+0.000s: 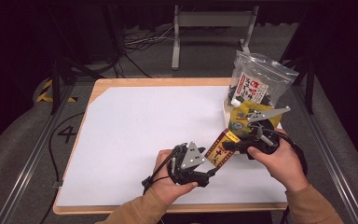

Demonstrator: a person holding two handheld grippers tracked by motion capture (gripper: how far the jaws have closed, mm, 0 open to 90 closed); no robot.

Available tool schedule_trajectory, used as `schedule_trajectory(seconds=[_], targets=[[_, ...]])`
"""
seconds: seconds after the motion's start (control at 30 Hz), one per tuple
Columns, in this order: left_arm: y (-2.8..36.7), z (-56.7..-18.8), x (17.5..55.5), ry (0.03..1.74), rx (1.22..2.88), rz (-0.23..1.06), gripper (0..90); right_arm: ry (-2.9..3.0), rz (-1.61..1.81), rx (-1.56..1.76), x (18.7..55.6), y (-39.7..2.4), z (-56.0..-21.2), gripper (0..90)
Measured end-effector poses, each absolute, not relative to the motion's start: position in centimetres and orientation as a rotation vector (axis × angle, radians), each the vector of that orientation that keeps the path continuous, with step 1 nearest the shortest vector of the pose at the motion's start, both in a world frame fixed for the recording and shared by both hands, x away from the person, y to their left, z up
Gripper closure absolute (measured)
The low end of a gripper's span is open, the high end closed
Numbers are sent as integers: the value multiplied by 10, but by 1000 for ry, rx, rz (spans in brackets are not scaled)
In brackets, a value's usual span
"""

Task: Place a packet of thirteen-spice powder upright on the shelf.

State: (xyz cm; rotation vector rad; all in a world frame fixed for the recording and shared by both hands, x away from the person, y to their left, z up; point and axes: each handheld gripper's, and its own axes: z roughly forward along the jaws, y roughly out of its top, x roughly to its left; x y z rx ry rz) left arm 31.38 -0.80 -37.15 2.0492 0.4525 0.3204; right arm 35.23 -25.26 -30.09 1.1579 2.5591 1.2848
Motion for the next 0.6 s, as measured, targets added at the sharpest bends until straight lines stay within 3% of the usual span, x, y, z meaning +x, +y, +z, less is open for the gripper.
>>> schedule_trajectory(seconds=[0.6], targets=[[36,-357,333,563,2032,291,252,2596,1169,920,349,-268,-265,685]])
